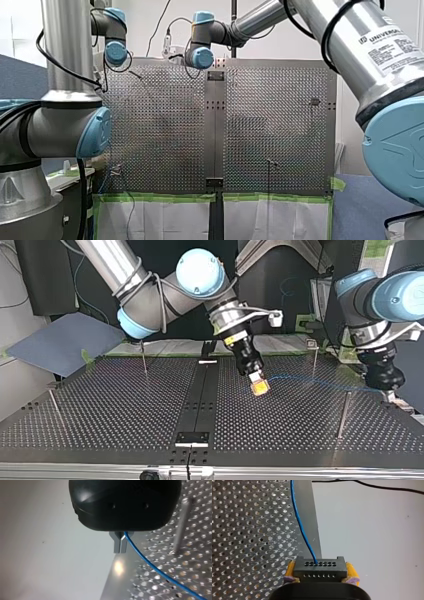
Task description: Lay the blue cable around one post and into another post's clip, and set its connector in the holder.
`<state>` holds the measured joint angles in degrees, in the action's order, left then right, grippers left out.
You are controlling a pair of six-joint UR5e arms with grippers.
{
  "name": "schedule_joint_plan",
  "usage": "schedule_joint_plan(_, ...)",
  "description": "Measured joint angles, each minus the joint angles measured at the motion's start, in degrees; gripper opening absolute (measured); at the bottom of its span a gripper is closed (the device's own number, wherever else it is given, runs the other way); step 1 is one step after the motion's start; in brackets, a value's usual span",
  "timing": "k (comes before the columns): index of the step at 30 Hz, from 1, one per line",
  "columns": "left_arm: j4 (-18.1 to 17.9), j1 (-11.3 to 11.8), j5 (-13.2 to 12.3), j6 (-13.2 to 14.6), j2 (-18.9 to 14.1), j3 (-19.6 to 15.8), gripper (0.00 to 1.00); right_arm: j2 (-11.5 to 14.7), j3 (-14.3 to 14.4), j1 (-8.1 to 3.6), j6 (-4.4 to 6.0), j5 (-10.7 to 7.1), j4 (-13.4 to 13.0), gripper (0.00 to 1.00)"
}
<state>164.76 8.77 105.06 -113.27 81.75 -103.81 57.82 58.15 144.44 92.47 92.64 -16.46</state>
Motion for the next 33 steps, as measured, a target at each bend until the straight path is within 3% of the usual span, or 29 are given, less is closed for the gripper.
schedule_joint_plan(6,0.1,0.7,-0.6,-0.9,1.4,2.8,0.0,-0.3,-2.3,0.01,0.09,0.01,0.1,0.0)
schedule_joint_plan(13,-0.1,1.6,-2.0,-1.1,3.9,5.4,0.0,-0.8,-3.0,-0.16,0.28,0.0,-0.4,0.0)
schedule_joint_plan(21,-0.6,3.1,-2.9,-0.9,5.7,6.1,0.0,-2.7,-4.0,-0.14,0.44,-0.06,0.1,0.0)
schedule_joint_plan(33,-0.8,4.6,-7.3,0.1,9.8,6.3,0.0,-4.7,-4.6,-0.34,0.4,0.07,0.1,0.0)
